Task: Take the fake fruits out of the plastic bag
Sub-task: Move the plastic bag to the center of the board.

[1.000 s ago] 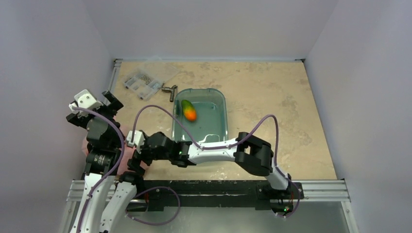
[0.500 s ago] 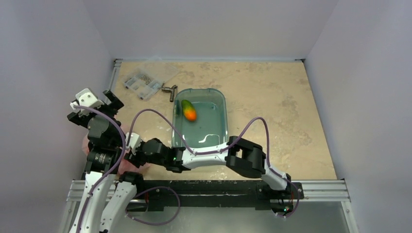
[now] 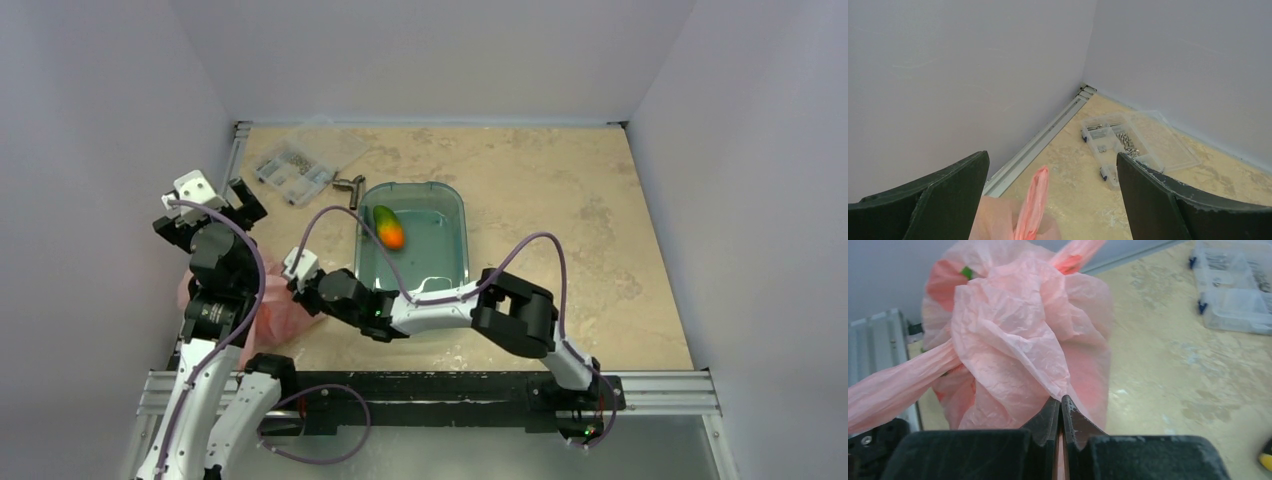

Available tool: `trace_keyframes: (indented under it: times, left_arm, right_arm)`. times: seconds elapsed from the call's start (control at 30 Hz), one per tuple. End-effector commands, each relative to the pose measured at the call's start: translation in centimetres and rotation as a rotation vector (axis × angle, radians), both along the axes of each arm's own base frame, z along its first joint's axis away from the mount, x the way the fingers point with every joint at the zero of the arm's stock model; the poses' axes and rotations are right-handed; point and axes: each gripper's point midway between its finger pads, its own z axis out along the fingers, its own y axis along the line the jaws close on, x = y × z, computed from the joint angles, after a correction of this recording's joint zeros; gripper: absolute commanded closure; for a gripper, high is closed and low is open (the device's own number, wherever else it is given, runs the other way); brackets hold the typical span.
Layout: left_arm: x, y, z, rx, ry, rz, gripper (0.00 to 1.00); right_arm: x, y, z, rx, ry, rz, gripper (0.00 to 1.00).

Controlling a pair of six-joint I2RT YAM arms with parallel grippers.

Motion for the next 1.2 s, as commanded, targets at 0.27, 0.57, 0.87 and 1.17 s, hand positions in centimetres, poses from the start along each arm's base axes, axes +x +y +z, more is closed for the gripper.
trace_keyframes:
  times: [0.27,0.57,0.87,1.17]
  left_arm:
    - [2.9,-2.9,-0.4,-0.035,0.046,-0.162,0.00]
    - [3.1,-6.2,-3.4,-0.139,0.196,-0.290,0.00]
    - [-6.8,-4.9,-11.2,-0.460,0.504,-0.084,0.00]
    - [-12.3,-5.6,-15.0,-0.686,0.599,0.052,0.04]
  right_arm:
    - [6.8,-7.7,6.3,0.130,-0.018,-0.203,1.00]
    - [6.3,-8.8,6.1,0.124,0.013,-0.208,1.00]
    - [5.6,-8.9,5.5,0.115,0.068,-0.191,1.00]
    - [5.5,-9.8,5.2,0.087,0.084,-0.211,1.00]
